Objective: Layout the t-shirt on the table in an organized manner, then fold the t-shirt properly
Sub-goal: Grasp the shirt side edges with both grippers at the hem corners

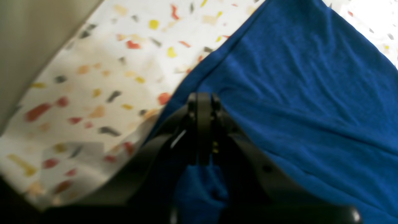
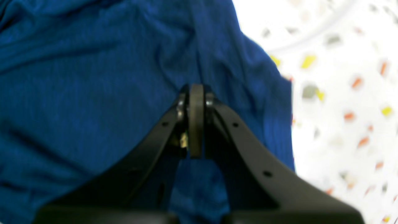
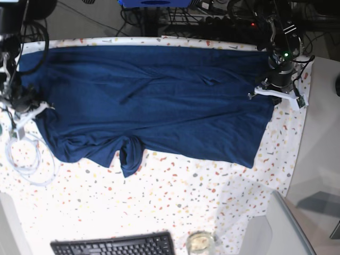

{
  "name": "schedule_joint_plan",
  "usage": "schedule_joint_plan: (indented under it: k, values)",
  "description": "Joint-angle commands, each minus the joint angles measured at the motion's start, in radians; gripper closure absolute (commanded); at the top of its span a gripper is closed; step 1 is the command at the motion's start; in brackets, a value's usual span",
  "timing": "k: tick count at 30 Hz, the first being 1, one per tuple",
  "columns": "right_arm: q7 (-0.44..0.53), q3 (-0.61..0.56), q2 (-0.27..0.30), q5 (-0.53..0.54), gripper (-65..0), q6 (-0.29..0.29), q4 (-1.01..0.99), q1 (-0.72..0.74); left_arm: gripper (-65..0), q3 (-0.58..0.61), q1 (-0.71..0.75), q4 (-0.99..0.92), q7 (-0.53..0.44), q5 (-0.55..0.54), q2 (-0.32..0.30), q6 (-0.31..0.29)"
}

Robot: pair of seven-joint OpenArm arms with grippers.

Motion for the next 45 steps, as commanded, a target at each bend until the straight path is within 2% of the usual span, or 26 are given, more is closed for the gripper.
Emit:
schedule_joint_plan:
  k: [1,6,8,14,19,22,25,30,34,40,45]
  values:
    - [0.02,0.001,0.02,-0.03,0.0,-0.002,-0.01,0.036,0.0,0.001,0.006,0.012,-0.017,-0.002,-0.004,0.0]
    - [0.029,0.005,0.011,-0.191,0.0,-0.002,-0.167,0.113,0.0,-0.002,0.033,0.011,-0.02,-0.002,-0.004,0.0]
    - [0.074,0.01,0.014,-0.222,0.0,-0.002,-0.226,0.119,0.0,-0.007,0.047,0.012,-0.022,-0.002,-0.004,0.0]
    - [0.111,0.151,0.02,-0.228,0.0,-0.004,-0.279,0.085,0.0,-0.009,0.073,0.017,-0.023,-0.003,-0.014,-0.002]
    - [0.109,0.185,0.022,-0.23,0.0,-0.002,-0.274,0.08,0.0,0.002,0.062,0.026,-0.017,-0.003,-0.016,-0.002]
    - [0.108,0.179,0.02,-0.23,0.0,0.004,-0.211,0.067,0.0,0.005,0.047,0.043,-0.017,-0.008,-0.016,-0.002]
    - [0.108,0.177,0.009,-0.228,0.0,0.039,-0.087,0.027,0.0,0.037,0.004,0.052,-0.015,-0.003,-0.017,-0.002]
    - [0.106,0.177,-0.018,-0.228,0.0,0.047,0.113,-0.012,0.0,0.139,-0.094,0.031,-0.014,-0.003,-0.028,0.0]
    - [0.065,0.153,-0.029,-0.228,0.0,0.049,0.16,-0.012,0.0,0.22,-0.234,-0.114,-0.02,-0.003,-0.031,0.0]
    - [0.055,0.085,-0.037,-0.228,0.0,0.049,0.16,0.005,0.0,0.225,-0.471,-0.447,-0.029,-0.002,-0.04,0.0]
    - [0.055,0.05,-0.038,-0.228,0.0,0.049,0.16,0.001,0.0,0.234,-0.554,-0.674,-0.149,-0.002,-0.091,0.003]
